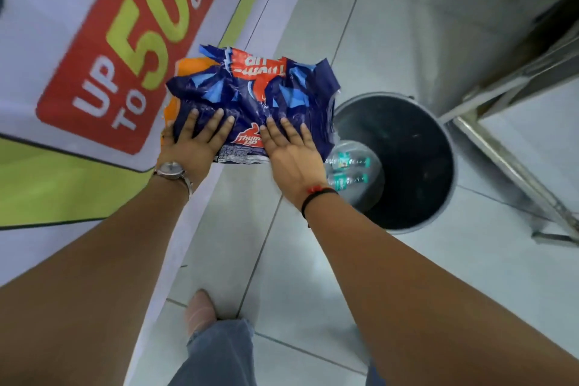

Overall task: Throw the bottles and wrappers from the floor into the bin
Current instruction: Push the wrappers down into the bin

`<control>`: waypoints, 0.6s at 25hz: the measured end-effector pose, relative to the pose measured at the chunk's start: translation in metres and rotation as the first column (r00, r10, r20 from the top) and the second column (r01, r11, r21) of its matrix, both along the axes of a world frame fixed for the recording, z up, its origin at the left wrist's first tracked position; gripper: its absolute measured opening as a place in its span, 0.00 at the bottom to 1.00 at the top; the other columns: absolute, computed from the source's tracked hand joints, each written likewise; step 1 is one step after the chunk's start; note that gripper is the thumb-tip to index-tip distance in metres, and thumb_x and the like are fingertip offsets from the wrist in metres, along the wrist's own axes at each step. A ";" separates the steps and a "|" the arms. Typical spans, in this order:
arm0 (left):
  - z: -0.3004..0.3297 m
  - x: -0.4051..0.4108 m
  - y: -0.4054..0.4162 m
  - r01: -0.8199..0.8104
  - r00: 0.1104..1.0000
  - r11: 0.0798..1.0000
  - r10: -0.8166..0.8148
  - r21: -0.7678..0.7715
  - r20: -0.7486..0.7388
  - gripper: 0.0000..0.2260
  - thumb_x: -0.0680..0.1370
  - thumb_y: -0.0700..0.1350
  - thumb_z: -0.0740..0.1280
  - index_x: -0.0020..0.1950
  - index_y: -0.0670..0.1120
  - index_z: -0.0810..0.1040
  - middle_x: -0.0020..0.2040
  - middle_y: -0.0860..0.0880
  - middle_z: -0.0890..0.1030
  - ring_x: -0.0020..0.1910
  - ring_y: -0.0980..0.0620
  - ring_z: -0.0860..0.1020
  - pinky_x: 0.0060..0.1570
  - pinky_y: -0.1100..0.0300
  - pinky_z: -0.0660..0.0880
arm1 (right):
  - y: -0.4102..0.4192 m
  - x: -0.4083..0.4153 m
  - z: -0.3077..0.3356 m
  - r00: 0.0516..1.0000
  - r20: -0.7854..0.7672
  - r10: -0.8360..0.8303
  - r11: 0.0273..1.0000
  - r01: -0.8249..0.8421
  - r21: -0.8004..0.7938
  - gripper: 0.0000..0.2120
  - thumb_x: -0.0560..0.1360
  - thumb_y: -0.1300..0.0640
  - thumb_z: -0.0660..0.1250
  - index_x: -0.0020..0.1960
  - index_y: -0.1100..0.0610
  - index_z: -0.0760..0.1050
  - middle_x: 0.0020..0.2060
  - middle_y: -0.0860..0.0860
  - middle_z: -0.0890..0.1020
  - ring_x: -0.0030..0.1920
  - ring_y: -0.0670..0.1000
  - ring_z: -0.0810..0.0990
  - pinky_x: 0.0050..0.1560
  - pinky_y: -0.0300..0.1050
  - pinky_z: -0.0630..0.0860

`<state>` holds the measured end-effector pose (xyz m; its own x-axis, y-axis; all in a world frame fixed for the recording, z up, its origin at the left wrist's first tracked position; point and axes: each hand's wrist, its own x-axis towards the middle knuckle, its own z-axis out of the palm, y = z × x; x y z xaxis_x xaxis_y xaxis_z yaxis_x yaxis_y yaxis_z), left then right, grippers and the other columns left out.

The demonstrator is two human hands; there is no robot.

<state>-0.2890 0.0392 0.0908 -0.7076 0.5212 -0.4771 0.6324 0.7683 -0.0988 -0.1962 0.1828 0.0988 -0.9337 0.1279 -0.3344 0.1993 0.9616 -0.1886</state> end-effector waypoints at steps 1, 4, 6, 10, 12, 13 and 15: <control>0.012 -0.001 0.016 0.022 1.000 1.000 -0.022 0.013 -0.016 0.28 0.81 0.38 0.51 0.75 0.54 0.39 0.77 0.54 0.40 0.76 0.43 0.42 0.71 0.38 0.49 | 0.014 0.002 0.012 1.000 -0.016 -0.014 1.000 0.014 0.012 0.26 0.80 0.64 0.48 0.75 0.56 0.45 0.77 0.52 0.50 0.77 0.55 0.47 0.75 0.58 0.43; 0.030 0.010 0.083 0.123 0.992 0.986 -0.121 0.112 -0.027 0.25 0.82 0.42 0.49 0.75 0.53 0.41 0.78 0.52 0.42 0.76 0.44 0.43 0.71 0.37 0.47 | 0.073 0.032 0.032 0.993 -0.032 -0.117 0.992 0.118 0.045 0.27 0.79 0.63 0.50 0.75 0.51 0.47 0.77 0.51 0.51 0.77 0.53 0.47 0.75 0.60 0.43; 0.026 0.031 0.136 0.237 0.972 0.964 -0.235 0.121 -0.024 0.24 0.83 0.44 0.47 0.75 0.54 0.40 0.78 0.54 0.43 0.76 0.44 0.44 0.71 0.38 0.49 | 0.116 0.068 0.029 0.974 -0.033 -0.222 0.973 0.224 0.061 0.27 0.79 0.63 0.53 0.75 0.50 0.50 0.77 0.51 0.53 0.77 0.52 0.50 0.74 0.61 0.45; -0.009 0.090 0.200 0.323 0.932 0.938 -0.338 0.125 0.133 0.24 0.82 0.43 0.47 0.75 0.53 0.39 0.78 0.53 0.42 0.76 0.45 0.43 0.71 0.37 0.44 | 0.157 0.133 -0.005 0.913 0.131 -0.387 0.919 0.393 -0.027 0.30 0.77 0.60 0.59 0.75 0.50 0.51 0.76 0.52 0.57 0.76 0.55 0.55 0.74 0.60 0.51; -0.039 0.111 0.210 0.332 0.917 0.941 -0.338 0.068 0.212 0.26 0.82 0.42 0.48 0.75 0.53 0.38 0.77 0.52 0.39 0.76 0.46 0.41 0.72 0.38 0.42 | 0.165 0.149 -0.034 0.892 0.259 -0.371 0.919 0.394 -0.038 0.31 0.77 0.59 0.58 0.75 0.48 0.47 0.77 0.51 0.54 0.76 0.55 0.52 0.75 0.58 0.50; -0.056 0.118 0.211 0.328 0.916 0.944 -0.323 0.019 0.239 0.26 0.82 0.41 0.49 0.74 0.53 0.37 0.77 0.51 0.38 0.76 0.46 0.40 0.72 0.39 0.42 | 0.168 0.154 -0.050 0.891 0.298 -0.343 0.929 0.368 -0.030 0.31 0.78 0.59 0.57 0.75 0.48 0.46 0.77 0.51 0.53 0.76 0.56 0.51 0.75 0.58 0.48; -0.082 0.122 0.208 0.341 0.920 0.936 -0.313 -0.089 0.235 0.27 0.82 0.43 0.50 0.74 0.53 0.35 0.77 0.49 0.38 0.76 0.46 0.40 0.72 0.39 0.40 | 0.171 0.153 -0.077 0.903 0.330 -0.275 0.953 0.302 -0.032 0.30 0.79 0.60 0.55 0.75 0.48 0.45 0.77 0.52 0.52 0.76 0.57 0.49 0.75 0.59 0.45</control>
<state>-0.1667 0.2474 0.0089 -0.3821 0.6323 -0.6740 0.8629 0.5051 -0.0153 -0.0428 0.3535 0.0214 -0.7025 0.3359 -0.6274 0.5278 0.8373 -0.1427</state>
